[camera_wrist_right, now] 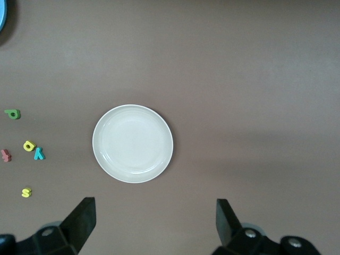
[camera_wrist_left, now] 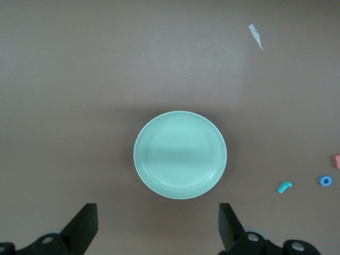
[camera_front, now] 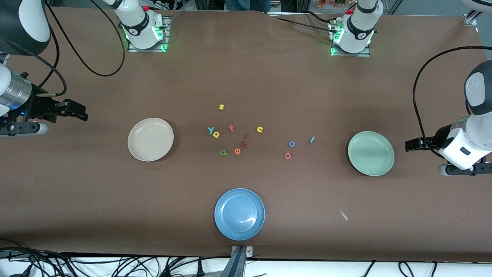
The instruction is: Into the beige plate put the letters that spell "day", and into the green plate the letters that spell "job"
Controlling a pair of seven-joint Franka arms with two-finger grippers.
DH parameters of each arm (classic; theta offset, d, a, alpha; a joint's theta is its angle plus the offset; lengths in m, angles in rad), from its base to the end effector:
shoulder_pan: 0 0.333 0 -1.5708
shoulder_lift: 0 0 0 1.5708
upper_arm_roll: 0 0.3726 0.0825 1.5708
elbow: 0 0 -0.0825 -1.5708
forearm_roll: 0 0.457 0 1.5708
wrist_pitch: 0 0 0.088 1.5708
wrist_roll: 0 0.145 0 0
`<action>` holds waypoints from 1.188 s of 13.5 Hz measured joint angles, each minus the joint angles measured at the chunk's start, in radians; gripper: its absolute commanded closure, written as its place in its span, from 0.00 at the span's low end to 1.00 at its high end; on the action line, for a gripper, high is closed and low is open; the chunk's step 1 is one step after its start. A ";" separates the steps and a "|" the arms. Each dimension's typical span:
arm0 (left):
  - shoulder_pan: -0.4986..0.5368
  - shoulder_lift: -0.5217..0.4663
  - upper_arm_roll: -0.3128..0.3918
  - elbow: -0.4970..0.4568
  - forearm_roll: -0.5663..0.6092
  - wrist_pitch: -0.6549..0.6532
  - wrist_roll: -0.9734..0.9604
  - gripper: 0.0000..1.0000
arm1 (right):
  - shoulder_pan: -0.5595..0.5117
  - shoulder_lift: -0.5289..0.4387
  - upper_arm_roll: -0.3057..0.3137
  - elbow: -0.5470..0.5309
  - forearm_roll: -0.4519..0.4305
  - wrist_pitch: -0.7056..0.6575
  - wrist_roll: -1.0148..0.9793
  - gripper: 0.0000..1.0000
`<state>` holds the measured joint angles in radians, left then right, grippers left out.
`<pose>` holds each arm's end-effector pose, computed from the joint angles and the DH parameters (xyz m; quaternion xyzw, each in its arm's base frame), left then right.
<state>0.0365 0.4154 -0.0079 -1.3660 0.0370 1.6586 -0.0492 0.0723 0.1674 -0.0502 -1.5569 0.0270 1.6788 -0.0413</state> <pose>0.7591 0.0277 0.4712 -0.9973 -0.0363 0.0612 0.0173 0.6886 0.0212 0.5496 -0.9992 -0.0302 0.0225 0.0094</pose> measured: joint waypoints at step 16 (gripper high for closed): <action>-0.066 0.011 -0.010 -0.014 -0.004 -0.001 -0.030 0.00 | 0.000 0.000 0.001 0.000 0.000 0.001 0.000 0.00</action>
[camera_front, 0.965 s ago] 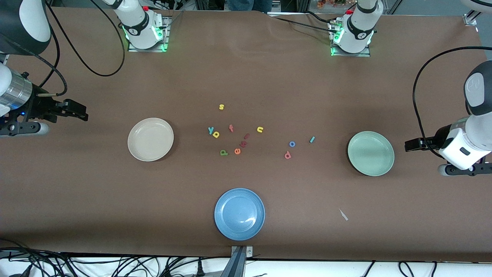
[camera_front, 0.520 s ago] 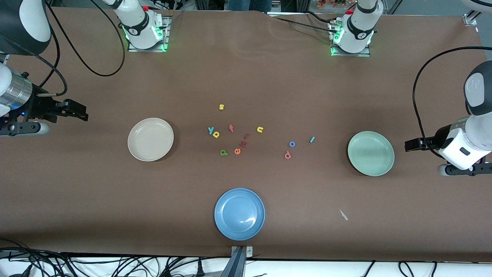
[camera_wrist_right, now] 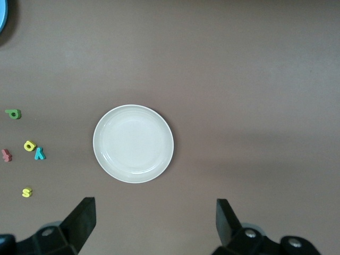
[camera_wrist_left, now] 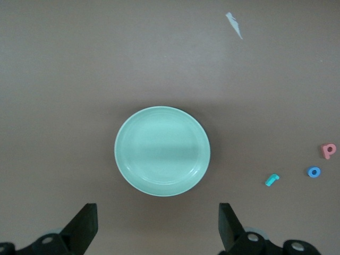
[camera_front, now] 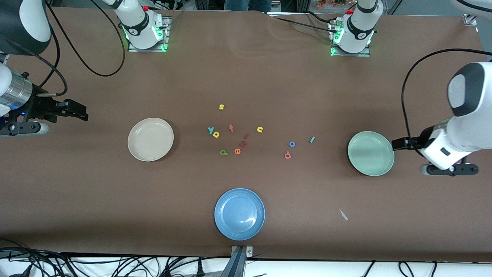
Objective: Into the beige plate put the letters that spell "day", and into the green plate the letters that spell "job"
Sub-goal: 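Reach the left gripper over the blue o letter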
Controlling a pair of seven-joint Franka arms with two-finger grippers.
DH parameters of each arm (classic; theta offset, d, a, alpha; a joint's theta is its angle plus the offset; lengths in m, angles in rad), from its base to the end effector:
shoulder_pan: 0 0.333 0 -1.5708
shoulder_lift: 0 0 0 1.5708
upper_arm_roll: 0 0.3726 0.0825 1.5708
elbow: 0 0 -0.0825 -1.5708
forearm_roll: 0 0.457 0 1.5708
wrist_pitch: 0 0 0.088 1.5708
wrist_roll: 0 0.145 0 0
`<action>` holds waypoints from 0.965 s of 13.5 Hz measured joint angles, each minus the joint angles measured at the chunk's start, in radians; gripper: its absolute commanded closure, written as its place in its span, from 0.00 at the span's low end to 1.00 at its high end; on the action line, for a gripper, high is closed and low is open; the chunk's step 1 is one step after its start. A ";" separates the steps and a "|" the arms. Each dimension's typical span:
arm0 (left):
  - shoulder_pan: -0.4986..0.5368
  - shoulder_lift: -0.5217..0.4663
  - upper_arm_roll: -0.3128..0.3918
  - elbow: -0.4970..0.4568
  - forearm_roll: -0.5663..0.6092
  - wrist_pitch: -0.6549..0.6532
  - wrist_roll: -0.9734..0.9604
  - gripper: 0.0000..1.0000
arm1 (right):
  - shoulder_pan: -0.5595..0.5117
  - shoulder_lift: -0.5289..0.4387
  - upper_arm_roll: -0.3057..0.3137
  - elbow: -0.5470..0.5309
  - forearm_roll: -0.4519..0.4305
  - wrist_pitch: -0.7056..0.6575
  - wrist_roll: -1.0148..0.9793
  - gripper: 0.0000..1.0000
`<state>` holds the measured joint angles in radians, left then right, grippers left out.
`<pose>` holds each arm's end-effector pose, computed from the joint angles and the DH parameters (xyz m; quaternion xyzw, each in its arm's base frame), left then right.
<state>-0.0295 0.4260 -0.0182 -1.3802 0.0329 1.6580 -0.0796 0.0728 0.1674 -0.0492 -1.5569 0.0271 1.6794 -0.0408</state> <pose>0.7578 -0.0295 0.4555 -0.9971 -0.0138 0.0731 0.0171 0.6887 0.0222 0.5496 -0.9992 -0.0307 0.0223 0.0095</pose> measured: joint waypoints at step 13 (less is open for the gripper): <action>-0.154 0.020 -0.134 -0.351 -0.188 0.358 -0.283 0.00 | 0.006 0.000 0.003 0.000 0.000 0.002 0.001 0.00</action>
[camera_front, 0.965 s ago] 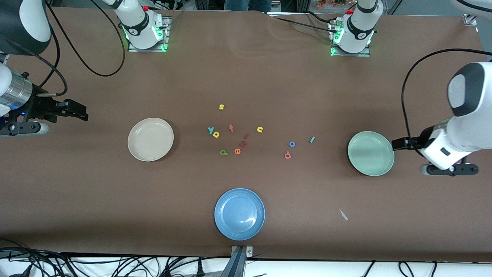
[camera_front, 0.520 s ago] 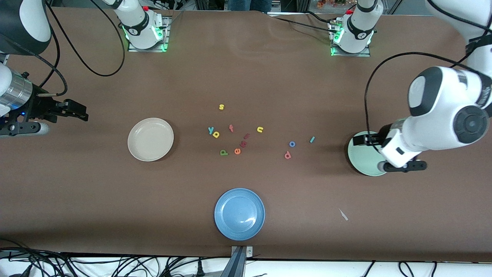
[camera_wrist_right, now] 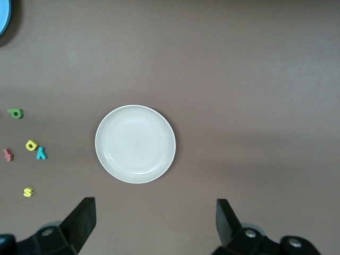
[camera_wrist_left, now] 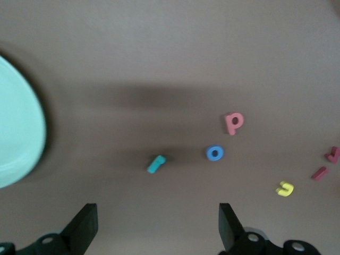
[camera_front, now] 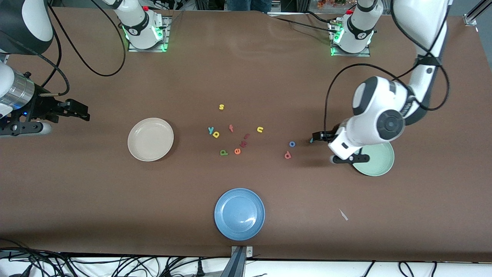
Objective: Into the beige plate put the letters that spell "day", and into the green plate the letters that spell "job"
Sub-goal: 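Reach the left gripper over the blue o letter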
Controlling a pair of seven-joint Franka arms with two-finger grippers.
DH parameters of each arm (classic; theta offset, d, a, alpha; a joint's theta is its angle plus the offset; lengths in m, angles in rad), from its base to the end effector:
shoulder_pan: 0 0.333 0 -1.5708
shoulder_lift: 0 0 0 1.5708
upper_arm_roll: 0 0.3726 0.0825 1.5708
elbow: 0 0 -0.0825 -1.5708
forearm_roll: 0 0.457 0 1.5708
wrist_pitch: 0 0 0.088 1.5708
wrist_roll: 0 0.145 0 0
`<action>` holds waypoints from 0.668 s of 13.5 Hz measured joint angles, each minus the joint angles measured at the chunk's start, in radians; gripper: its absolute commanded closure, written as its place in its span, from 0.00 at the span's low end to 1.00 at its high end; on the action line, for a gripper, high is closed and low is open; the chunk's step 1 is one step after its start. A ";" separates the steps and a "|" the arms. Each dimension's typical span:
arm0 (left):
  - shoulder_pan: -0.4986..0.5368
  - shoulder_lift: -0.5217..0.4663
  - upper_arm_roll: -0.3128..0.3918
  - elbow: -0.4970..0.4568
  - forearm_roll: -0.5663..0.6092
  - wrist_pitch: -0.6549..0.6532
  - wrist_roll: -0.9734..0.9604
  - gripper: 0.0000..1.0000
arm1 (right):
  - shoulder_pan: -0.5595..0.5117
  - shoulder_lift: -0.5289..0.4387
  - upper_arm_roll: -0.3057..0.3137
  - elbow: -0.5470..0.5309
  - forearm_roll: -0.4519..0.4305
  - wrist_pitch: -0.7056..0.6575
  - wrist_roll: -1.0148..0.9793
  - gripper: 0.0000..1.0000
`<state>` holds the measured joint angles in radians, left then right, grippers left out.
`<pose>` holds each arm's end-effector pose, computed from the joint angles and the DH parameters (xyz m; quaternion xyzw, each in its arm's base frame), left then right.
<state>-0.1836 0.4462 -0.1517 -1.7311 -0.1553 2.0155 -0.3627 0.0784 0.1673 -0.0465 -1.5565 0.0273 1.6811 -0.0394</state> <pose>0.6798 -0.2440 0.2887 0.9902 0.0570 -0.1083 0.0672 0.6888 0.0278 0.5501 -0.9991 -0.0341 0.0212 0.0097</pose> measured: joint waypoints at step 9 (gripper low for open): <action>-0.125 0.151 -0.055 -0.157 0.014 0.422 -0.240 0.21 | 0.000 0.000 0.000 0.000 0.000 0.000 0.000 0.00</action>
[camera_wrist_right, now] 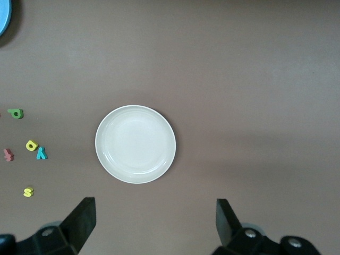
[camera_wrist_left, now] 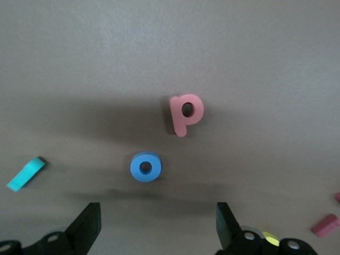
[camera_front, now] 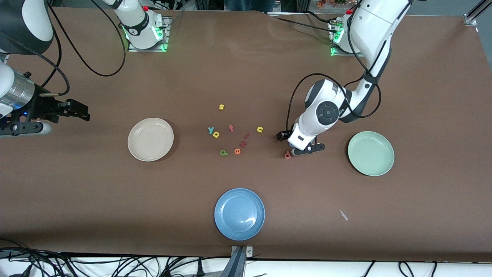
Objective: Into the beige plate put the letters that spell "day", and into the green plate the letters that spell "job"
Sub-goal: 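Reach the left gripper over the blue o letter, then lower and close the left gripper on the blue o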
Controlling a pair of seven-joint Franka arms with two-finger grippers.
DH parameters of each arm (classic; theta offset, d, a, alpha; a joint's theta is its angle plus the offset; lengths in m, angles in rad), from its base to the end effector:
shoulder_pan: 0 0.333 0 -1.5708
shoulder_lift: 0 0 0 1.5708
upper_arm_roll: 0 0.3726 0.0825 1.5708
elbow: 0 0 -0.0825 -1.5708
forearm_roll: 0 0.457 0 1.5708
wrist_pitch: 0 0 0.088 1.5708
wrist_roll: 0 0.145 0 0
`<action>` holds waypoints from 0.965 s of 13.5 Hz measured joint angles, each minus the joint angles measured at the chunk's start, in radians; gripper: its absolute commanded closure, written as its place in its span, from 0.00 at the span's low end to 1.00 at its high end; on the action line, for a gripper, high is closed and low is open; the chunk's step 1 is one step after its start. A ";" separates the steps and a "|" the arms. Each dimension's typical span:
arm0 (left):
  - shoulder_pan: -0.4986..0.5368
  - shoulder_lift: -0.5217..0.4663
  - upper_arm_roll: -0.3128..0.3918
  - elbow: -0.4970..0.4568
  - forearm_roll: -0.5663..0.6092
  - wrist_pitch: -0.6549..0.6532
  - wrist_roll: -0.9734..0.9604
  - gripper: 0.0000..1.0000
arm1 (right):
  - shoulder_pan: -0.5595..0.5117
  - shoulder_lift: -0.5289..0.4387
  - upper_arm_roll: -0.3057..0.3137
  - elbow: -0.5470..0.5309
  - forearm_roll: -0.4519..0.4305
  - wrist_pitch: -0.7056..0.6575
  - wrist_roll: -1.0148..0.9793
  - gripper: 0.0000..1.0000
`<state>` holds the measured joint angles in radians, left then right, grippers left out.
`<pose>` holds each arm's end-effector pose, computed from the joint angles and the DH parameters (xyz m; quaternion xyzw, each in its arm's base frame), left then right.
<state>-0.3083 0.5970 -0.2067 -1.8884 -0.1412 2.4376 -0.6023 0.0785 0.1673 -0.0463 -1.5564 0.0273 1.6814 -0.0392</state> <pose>0.6134 -0.3485 0.1429 0.9880 0.1140 -0.0715 0.0763 0.6888 0.0280 0.5501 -0.9991 -0.0341 0.0210 0.0097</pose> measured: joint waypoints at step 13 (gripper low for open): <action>-0.005 0.048 0.008 0.017 0.168 0.051 -0.035 0.68 | -0.009 0.000 -0.004 0.000 0.000 -0.002 0.002 0.00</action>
<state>-0.3138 0.6447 -0.1986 -1.8715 0.0266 2.4883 -0.6370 0.0698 0.1674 -0.0503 -1.5564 0.0271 1.6798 -0.0370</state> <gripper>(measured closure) 0.529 0.000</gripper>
